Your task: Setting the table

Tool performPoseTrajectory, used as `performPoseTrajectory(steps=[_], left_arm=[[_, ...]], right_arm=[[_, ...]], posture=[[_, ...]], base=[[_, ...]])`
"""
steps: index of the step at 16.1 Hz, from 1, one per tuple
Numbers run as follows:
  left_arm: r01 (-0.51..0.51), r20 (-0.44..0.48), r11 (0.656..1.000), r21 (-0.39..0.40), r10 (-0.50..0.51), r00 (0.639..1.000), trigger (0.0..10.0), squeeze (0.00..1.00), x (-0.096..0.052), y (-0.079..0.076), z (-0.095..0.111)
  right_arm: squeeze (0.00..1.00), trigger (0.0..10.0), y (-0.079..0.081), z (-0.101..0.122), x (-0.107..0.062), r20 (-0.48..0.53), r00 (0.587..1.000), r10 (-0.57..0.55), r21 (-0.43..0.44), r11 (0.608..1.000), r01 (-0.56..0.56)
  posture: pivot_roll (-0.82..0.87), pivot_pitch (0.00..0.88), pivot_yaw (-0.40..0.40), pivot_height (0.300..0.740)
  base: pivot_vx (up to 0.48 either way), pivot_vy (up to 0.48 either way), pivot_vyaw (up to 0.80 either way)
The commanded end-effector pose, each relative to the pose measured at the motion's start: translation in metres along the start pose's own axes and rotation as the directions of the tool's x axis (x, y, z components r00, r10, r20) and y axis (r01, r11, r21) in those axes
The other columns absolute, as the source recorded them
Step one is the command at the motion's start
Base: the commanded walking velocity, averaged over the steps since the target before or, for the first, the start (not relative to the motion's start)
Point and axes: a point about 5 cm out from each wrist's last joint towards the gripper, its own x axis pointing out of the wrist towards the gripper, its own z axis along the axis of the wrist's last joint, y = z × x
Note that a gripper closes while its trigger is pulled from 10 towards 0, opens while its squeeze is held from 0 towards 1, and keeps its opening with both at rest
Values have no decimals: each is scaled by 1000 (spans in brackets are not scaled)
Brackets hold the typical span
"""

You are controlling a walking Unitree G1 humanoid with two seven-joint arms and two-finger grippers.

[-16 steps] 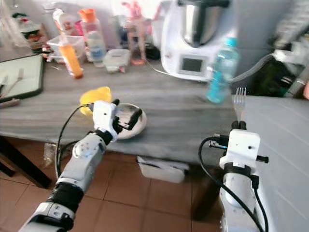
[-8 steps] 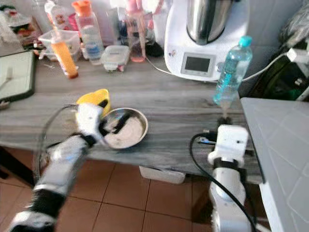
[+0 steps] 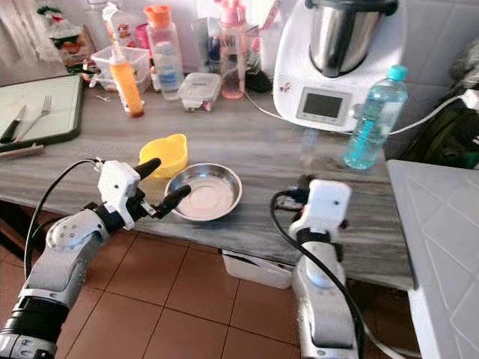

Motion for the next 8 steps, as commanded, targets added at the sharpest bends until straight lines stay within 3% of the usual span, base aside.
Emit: performPoseTrajectory(steps=[1,5,8], left_arm=[[28,3,1000,14,-28,1000,10000,0,0,-1,6],[139,-41,990,0,-139,989,10000,0,-4,-13,-1],[188,-38,982,-3,-188,982,10000,0,2,-20,2]], right_arm=[[0,10000,6,-4,1,-31,999,12,33,999,-11],[0,10000,15,-20,-4,-129,991,31,92,996,-19],[0,10000,15,-28,-10,-176,984,24,148,989,2]], posture=[[141,95,8,740],[129,105,38,740],[124,112,53,740]], base=[[0,0,0],[0,0,0],[0,0,0]])
